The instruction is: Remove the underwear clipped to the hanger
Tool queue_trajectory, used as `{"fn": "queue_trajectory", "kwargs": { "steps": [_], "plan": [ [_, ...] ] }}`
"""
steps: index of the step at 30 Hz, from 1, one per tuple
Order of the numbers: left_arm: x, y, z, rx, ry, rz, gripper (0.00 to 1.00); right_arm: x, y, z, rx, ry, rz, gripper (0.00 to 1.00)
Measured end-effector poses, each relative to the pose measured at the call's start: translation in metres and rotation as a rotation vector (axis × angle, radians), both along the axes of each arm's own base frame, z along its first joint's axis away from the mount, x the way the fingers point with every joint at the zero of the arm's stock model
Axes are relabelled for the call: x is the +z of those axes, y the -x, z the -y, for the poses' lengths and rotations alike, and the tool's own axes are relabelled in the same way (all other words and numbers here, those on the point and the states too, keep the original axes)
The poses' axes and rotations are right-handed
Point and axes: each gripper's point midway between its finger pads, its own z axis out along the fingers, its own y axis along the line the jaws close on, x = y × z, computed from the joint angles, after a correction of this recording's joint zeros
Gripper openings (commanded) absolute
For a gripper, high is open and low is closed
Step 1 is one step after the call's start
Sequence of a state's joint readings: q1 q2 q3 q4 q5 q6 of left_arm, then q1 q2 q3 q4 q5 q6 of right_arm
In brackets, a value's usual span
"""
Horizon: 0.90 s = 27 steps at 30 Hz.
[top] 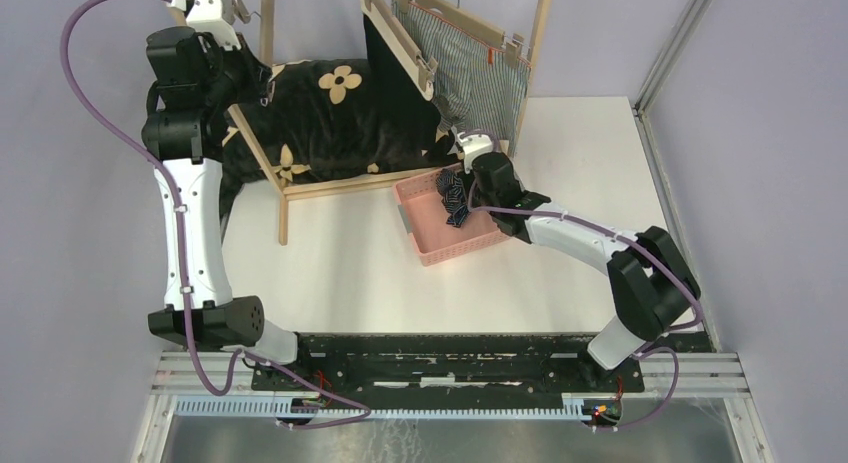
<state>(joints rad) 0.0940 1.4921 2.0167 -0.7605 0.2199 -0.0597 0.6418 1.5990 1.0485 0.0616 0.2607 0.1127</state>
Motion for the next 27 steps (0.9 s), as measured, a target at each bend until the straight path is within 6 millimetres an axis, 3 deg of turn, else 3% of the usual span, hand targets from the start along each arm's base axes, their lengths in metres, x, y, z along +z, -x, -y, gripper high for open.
{"fn": "queue_trajectory", "kwargs": {
  "steps": [3,5,8,11,13,16,24,27],
  "plan": [
    [-0.001,-0.003,-0.001,0.013,0.016,0.007,0.41,-0.012,-0.002,0.0,-0.002,0.009,-0.021,0.01],
    [-0.004,-0.004,-0.002,0.019,0.024,0.008,0.48,-0.019,-0.003,0.0,-0.002,0.015,-0.034,0.01],
    [-0.007,-0.003,-0.003,0.036,0.03,0.01,0.54,-0.029,-0.004,0.0,-0.003,0.024,-0.056,0.01],
    [0.003,0.003,-0.004,0.044,0.037,0.039,0.55,-0.04,-0.004,0.001,-0.008,0.033,-0.079,0.03],
    [0.012,0.01,-0.003,0.047,0.037,0.065,0.57,-0.046,-0.005,0.001,-0.011,0.038,-0.091,0.15],
    [0.031,0.026,-0.004,0.056,0.034,0.119,0.64,-0.051,-0.008,-0.001,-0.014,0.043,-0.107,0.2],
    [0.076,0.063,-0.004,0.078,0.023,0.258,0.83,-0.05,-0.011,-0.001,-0.023,0.047,-0.109,0.78],
    [0.084,0.073,-0.008,0.104,0.02,0.285,0.84,-0.046,-0.012,0.0,-0.026,0.052,-0.1,0.82]
  ]
}}
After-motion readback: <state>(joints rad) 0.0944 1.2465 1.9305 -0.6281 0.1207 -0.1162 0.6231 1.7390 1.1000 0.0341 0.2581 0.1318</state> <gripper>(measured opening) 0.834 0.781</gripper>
